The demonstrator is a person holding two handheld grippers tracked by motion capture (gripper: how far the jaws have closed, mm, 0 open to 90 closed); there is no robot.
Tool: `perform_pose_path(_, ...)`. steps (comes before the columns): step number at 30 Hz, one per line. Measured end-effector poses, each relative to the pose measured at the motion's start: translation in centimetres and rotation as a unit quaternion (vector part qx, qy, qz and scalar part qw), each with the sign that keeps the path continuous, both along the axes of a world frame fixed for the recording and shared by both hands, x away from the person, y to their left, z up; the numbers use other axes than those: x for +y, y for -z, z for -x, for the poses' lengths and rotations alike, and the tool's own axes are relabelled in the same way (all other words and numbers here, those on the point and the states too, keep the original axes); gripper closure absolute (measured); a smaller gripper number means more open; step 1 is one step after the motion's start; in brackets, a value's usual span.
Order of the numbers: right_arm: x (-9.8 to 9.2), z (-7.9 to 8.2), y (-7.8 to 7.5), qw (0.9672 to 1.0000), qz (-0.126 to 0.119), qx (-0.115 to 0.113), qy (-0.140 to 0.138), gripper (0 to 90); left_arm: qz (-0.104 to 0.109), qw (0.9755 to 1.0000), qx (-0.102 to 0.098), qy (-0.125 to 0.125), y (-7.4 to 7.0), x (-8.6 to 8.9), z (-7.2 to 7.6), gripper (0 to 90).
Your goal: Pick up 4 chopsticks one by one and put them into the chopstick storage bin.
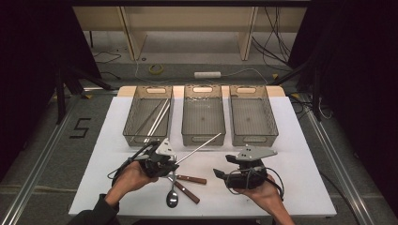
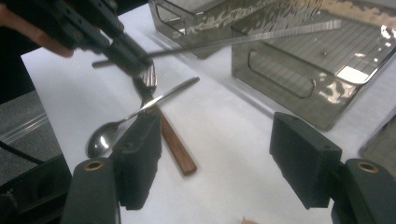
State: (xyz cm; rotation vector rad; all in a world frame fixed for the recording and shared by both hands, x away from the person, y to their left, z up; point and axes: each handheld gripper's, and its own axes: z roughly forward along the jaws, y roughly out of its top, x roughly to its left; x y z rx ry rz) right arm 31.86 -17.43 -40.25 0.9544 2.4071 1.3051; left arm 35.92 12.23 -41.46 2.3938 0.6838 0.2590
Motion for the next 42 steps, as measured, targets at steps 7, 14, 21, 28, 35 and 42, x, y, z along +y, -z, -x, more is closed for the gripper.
perform_pose_path(7, -0.3, 0.1, 1.0, 1.0, -0.003, 0.003, 0.007, 34.0, 0.018, 0.9993, -0.003, -0.031, -0.5, 1.3, -0.6, 83.7)
perform_pose_path(14, -0.7, 0.3, 1.5, 0.9998, -0.011, 0.001, 0.017, 32.6, 0.031, 0.9978, -0.005, -0.059, -0.7, 2.3, -1.1, 83.7)
perform_pose_path(21, -1.1, 0.4, 2.0, 0.9996, -0.01, 0.005, 0.025, 32.3, 0.042, 0.9954, -0.011, -0.085, -1.0, 3.3, -1.5, 83.6)
perform_pose_path(28, -1.3, 0.4, 2.3, 0.9994, -0.012, 0.008, 0.031, 31.9, 0.053, 0.9921, -0.014, -0.112, -1.4, 4.5, -1.9, 83.7)
perform_pose_path(35, -1.2, 0.6, 2.5, 0.9994, -0.012, 0.012, 0.029, 31.7, 0.068, 0.9873, -0.017, -0.142, -1.6, 5.6, -2.5, 83.7)
perform_pose_path(42, -1.3, 0.8, 2.6, 0.9994, -0.013, 0.012, 0.029, 31.6, 0.087, 0.9811, -0.026, -0.171, -2.4, 7.0, -3.3, 83.7)
